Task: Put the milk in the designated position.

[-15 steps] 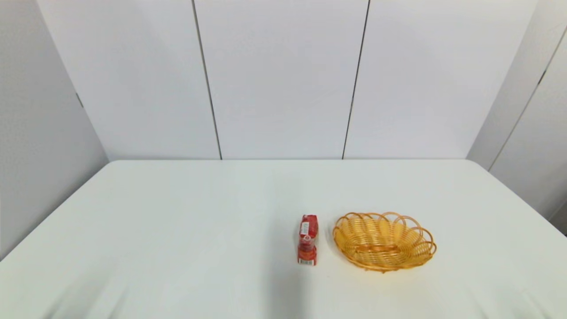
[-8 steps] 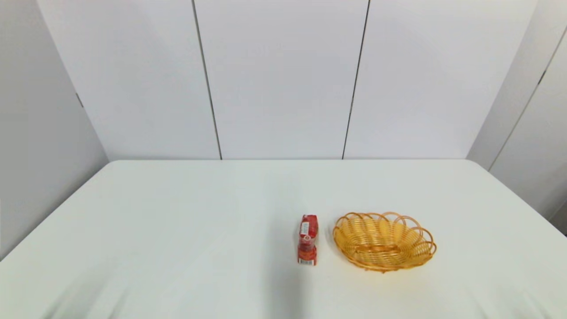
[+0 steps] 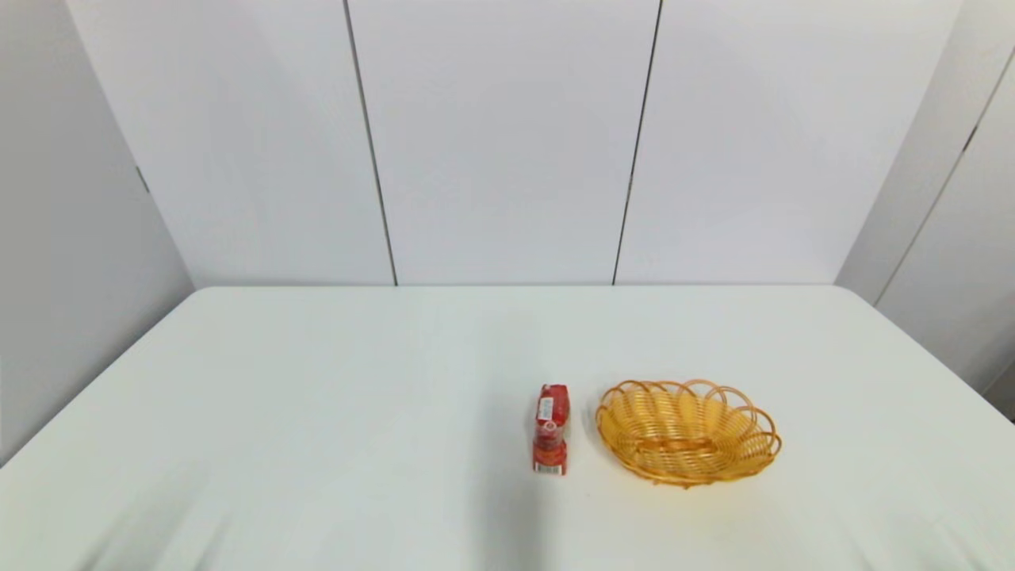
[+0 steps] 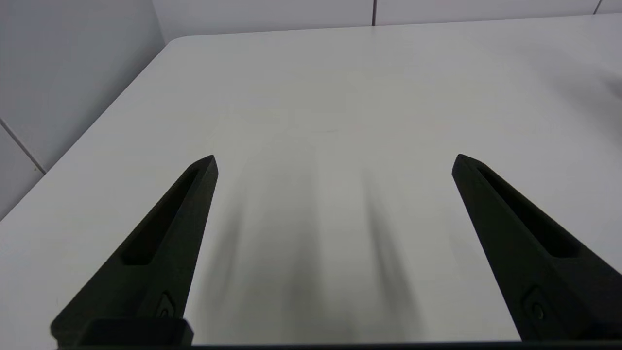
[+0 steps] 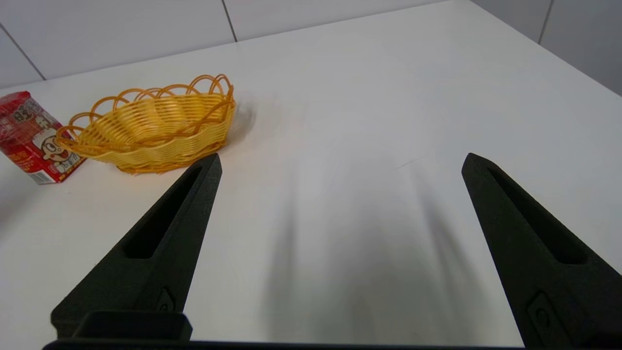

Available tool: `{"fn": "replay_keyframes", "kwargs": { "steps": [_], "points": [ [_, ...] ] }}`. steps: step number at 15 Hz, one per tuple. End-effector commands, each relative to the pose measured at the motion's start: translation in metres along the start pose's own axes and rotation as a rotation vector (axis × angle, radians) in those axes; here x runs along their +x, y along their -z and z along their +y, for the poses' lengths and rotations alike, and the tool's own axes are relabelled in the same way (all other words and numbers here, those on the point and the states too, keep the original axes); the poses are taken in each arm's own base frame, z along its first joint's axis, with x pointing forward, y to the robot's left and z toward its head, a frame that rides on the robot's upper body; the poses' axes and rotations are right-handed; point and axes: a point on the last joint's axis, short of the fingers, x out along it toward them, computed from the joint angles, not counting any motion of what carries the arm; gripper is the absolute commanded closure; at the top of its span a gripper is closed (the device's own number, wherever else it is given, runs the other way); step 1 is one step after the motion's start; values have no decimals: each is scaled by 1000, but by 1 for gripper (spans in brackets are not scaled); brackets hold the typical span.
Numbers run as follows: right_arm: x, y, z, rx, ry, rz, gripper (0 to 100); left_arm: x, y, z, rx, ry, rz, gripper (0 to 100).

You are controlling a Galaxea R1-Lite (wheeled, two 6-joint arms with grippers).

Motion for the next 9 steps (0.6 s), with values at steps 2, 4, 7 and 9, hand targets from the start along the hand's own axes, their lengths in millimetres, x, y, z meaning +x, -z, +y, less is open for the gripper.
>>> {"fn": "replay_keyframes", "kwargs": {
  "steps": [2,4,7,9],
  "points": [
    [0,0,0,51,10,-2,0,0,0,0,0,0,1,0],
    [0,0,0,51,10,-2,0,0,0,0,0,0,3,0],
    [0,0,0,50,10,-3,0,0,0,0,0,0,1,0],
    [0,0,0,50,10,-3,0,0,0,0,-1,0,1,0]
  ]
}}
